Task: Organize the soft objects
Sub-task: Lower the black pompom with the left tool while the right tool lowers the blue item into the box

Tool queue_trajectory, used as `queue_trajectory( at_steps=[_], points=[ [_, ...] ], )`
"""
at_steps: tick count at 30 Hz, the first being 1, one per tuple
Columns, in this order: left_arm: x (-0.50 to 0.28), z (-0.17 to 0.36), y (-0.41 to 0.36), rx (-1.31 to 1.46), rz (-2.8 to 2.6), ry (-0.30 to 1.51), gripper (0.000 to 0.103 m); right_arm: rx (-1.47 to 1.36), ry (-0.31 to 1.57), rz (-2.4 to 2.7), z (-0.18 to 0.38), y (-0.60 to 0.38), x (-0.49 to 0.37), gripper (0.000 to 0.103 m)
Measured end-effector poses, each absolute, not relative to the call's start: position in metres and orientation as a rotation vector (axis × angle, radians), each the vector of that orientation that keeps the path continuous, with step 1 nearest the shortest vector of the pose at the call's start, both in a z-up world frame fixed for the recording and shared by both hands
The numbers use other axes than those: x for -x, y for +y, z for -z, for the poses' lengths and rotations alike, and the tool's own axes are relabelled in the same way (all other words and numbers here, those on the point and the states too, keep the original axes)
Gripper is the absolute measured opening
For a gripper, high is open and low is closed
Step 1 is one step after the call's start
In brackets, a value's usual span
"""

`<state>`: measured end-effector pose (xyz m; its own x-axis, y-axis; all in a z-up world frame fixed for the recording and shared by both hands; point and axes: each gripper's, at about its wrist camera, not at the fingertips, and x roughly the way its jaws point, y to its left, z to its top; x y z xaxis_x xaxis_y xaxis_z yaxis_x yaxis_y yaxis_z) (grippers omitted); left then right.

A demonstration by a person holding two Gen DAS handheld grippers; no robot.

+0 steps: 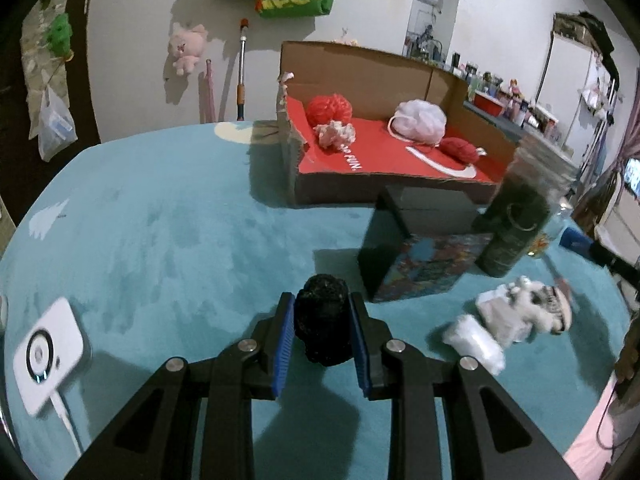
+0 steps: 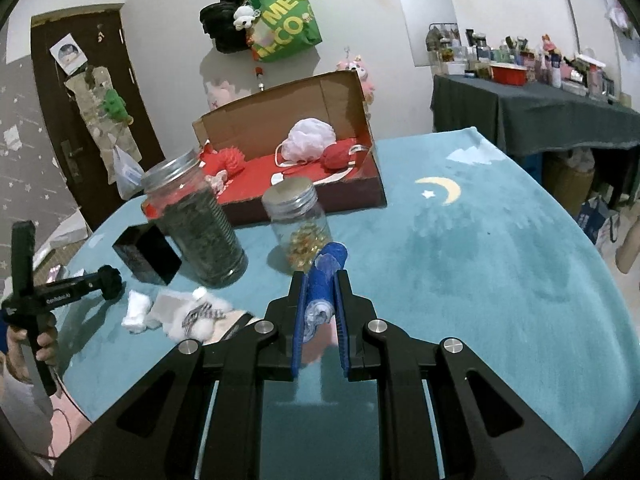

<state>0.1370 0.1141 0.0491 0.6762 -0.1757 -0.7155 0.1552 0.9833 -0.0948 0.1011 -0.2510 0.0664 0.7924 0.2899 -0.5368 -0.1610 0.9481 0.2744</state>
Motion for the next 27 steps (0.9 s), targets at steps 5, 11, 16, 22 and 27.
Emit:
queue_trajectory(
  at_steps=[5,11,16,22,27],
  points=[
    [-0.155,-0.048,0.121,0.030,0.225,0.826,0.028,-0.248,0.633,-0.267,-0.069,-0.265,-0.123,0.013],
    [-0.175,-0.053,0.121,-0.016,0.261,0.824,0.028,-0.287,0.665,-0.303,-0.067,-0.282,-0.147,0.013],
    [-0.190,-0.061,0.122,-0.018,0.307,0.829,0.028,-0.341,0.680,-0.357,-0.067,-0.293,-0.166,0.013],
    [-0.203,-0.076,0.123,-0.027,0.339,0.822,0.028,-0.356,0.691,-0.408,-0.073,-0.293,-0.185,0.013],
    [-0.213,-0.091,0.119,-0.036,0.372,0.811,0.028,-0.340,0.690,-0.465,-0.084,-0.285,-0.198,0.013]
  ],
)
